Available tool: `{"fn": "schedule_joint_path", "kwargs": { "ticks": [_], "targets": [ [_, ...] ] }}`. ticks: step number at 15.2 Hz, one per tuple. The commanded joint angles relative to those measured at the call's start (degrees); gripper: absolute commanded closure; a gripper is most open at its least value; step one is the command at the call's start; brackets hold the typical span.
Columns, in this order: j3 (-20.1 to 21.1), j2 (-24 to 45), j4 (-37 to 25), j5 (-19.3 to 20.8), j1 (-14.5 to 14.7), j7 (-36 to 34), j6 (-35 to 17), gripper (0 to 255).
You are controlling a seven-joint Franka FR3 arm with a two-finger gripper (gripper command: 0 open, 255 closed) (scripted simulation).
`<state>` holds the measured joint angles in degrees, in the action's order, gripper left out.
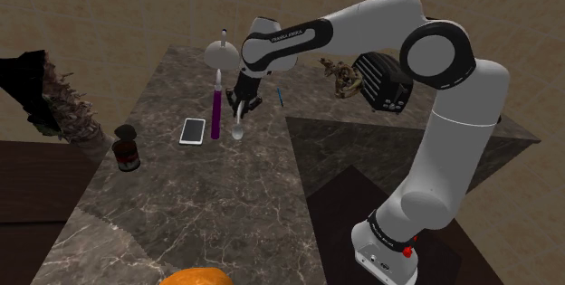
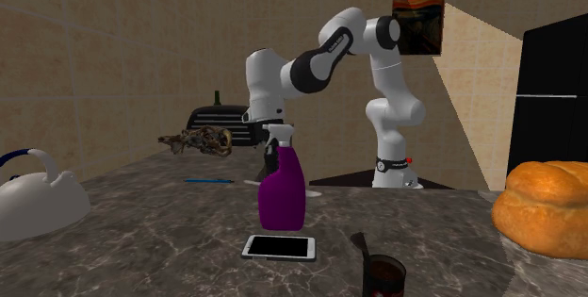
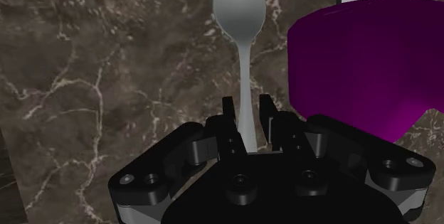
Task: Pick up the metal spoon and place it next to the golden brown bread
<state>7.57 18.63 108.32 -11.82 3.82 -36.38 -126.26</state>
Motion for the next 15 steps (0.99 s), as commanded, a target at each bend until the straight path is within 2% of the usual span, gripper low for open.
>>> {"fn": "schedule_joint_path", "kwargs": {
  "ticks": [1, 15],
  "targets": [
    [0.0, -0.7, -0.7, 0.1, 0.0, -0.3, 1.4, 255],
    [-0.1, -5.0, -5.9, 0.5, -0.3, -2.0, 10.8, 255]
  ]
}}
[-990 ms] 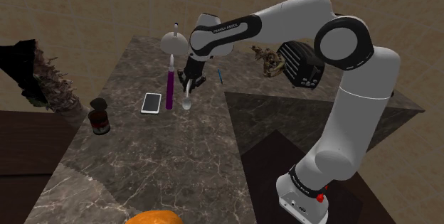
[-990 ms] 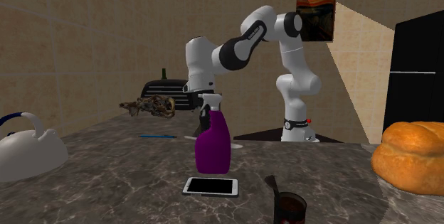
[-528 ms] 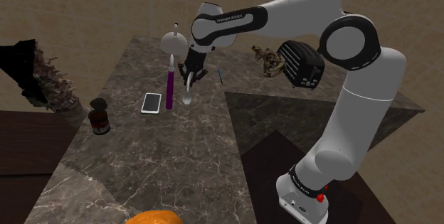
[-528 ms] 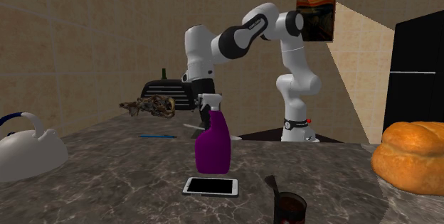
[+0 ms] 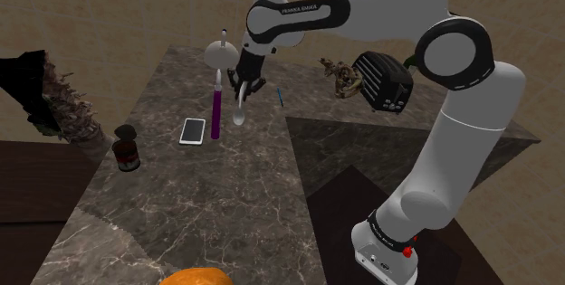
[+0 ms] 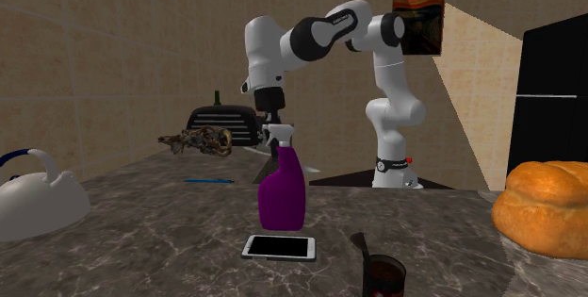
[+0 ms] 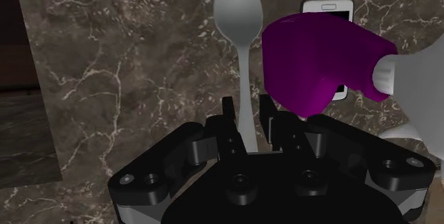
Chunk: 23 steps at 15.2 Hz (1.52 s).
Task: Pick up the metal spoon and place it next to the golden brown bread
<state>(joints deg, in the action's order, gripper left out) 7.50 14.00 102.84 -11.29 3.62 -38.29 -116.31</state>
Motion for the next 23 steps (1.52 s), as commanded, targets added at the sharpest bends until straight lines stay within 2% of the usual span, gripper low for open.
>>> {"fn": "schedule_joint_path", "kwargs": {
  "ticks": [1, 17, 23],
  "targets": [
    [0.0, -0.6, -0.9, 0.1, -0.1, -0.2, 1.5, 255],
    [-0.1, -2.6, -10.3, 0.5, -0.3, -2.2, 12.8, 255],
    [1.6, -15.0, 5.6, -1.4, 1.4, -4.4, 8.6, 255]
  ]
}}
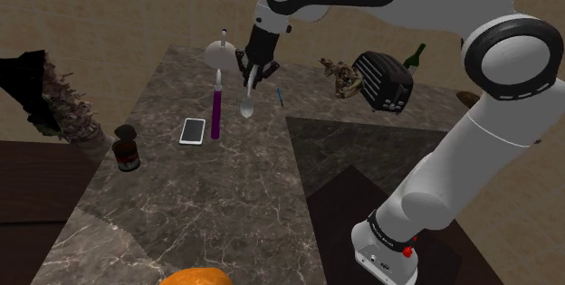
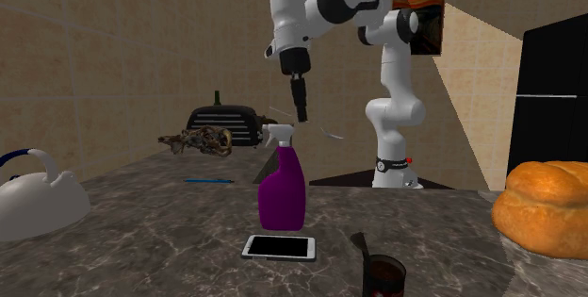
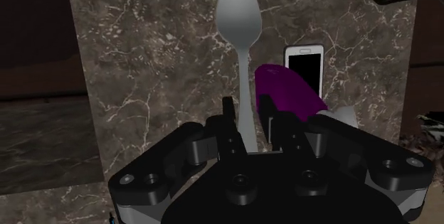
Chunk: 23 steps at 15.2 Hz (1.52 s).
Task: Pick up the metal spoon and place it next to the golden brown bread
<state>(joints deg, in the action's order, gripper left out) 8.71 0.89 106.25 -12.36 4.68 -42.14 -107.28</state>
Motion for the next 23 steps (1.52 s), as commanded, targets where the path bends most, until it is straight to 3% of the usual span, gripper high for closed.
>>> {"fn": "schedule_joint_path", "kwargs": {
  "ticks": [1, 12, 23],
  "targets": [
    [0.7, -3.9, 4.5, -0.7, 0.7, -1.0, -0.9, 255],
    [5.2, -24.2, 24.9, -5.9, 5.4, -7.3, -2.7, 255],
    [11.7, -42.6, 37.4, -13.3, 12.9, -17.1, 0.3, 255]
  ]
}}
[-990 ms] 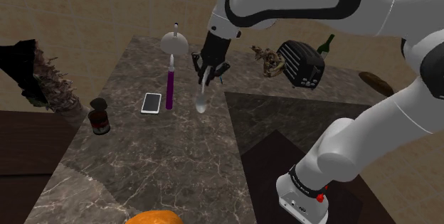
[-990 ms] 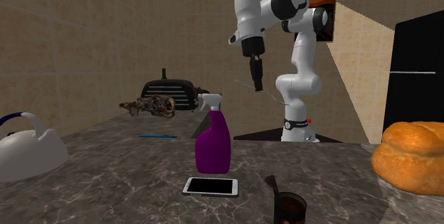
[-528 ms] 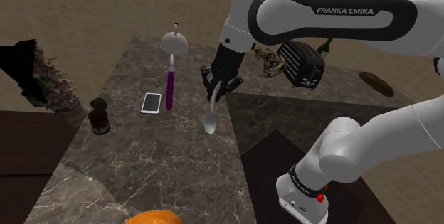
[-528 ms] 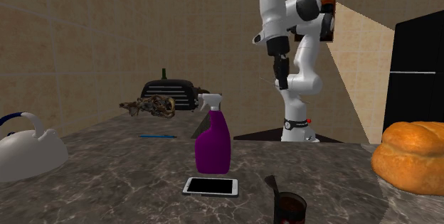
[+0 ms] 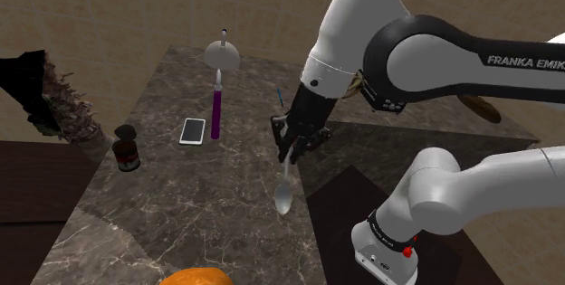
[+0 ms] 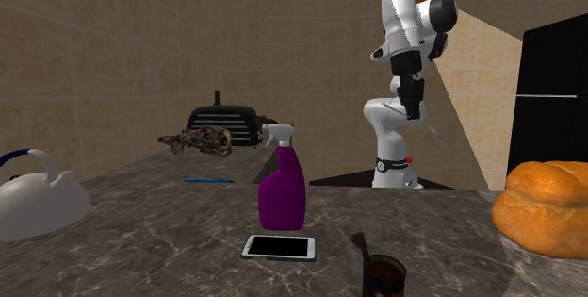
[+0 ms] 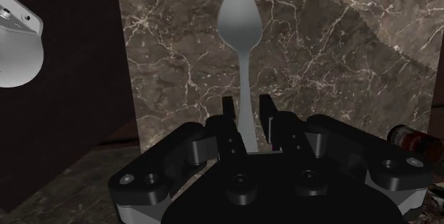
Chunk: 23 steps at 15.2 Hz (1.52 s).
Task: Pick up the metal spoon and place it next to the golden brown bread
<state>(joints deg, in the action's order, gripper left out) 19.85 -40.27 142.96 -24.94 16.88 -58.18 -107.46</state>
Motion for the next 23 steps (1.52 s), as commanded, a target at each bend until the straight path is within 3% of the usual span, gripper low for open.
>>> {"fn": "schedule_joint_path", "kwargs": {
  "ticks": [1, 12, 23],
  "targets": [
    [1.3, -3.0, 1.4, -1.4, 1.5, -2.2, 0.9, 255],
    [11.0, -15.7, 5.1, -10.6, 11.1, -16.6, 5.5, 255],
    [23.4, -20.1, 0.3, -19.7, 17.9, -32.6, 7.7, 255]
  ]
}}
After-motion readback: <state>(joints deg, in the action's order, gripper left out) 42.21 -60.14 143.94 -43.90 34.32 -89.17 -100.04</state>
